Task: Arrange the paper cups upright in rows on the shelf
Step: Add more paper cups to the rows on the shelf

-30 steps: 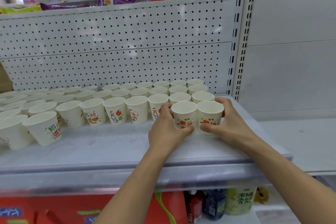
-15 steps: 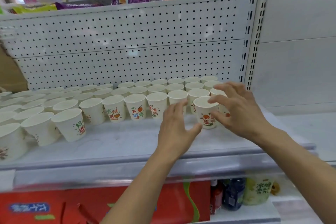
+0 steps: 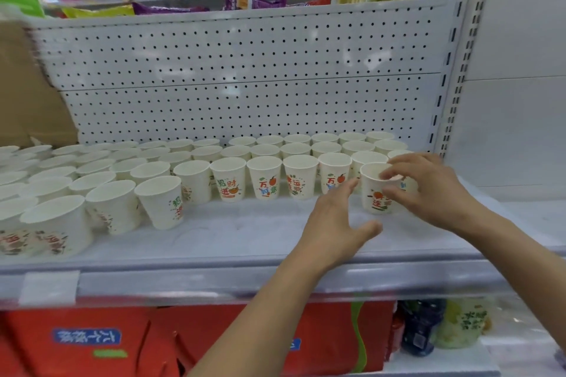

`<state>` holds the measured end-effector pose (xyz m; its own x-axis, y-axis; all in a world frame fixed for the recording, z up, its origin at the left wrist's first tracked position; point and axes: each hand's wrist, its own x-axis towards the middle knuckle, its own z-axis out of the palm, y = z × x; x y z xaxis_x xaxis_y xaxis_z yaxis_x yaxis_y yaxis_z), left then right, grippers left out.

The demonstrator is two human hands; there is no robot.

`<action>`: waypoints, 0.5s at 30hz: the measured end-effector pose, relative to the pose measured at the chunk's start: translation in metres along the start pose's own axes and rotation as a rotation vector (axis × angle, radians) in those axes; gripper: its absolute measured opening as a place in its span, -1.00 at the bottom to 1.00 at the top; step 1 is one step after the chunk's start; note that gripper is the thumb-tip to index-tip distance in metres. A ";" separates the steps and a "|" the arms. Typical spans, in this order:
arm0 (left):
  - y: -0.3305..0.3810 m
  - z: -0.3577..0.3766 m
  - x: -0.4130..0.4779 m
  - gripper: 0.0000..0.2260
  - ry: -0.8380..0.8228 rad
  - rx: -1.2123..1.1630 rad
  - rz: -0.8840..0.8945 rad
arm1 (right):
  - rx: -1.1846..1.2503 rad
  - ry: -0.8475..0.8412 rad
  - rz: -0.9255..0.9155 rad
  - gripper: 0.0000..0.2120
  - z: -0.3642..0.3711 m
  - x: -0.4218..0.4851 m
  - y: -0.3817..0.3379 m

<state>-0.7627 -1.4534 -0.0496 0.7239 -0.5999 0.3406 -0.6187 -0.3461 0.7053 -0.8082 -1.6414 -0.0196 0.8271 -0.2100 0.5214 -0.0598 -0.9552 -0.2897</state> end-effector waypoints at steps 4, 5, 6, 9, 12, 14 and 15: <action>-0.006 -0.030 -0.029 -0.35 0.125 0.039 0.060 | 0.066 0.123 -0.066 -0.63 0.004 0.000 -0.035; -0.010 -0.041 -0.037 -0.38 0.177 0.048 0.072 | 0.125 0.169 -0.123 -0.65 0.008 0.000 -0.052; -0.015 -0.053 -0.046 -0.41 0.233 0.062 0.083 | 0.191 0.195 -0.182 -0.67 0.014 0.000 -0.072; -0.040 -0.097 -0.072 -0.51 0.419 0.145 0.114 | 0.352 0.139 -0.336 -0.69 0.043 0.001 -0.139; -0.076 -0.151 -0.101 -0.58 0.572 0.281 0.106 | 0.412 -0.010 -0.443 -0.66 0.080 0.008 -0.198; -0.101 -0.194 -0.122 -0.60 0.665 0.425 0.065 | 0.423 -0.082 -0.440 -0.61 0.098 0.017 -0.230; -0.115 -0.216 -0.134 -0.60 0.700 0.496 0.022 | 0.425 -0.108 -0.422 -0.58 0.106 0.021 -0.244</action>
<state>-0.7223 -1.1777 -0.0422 0.6308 -0.0829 0.7715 -0.5785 -0.7128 0.3965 -0.7170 -1.3910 -0.0226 0.7842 0.2125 0.5829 0.4956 -0.7798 -0.3824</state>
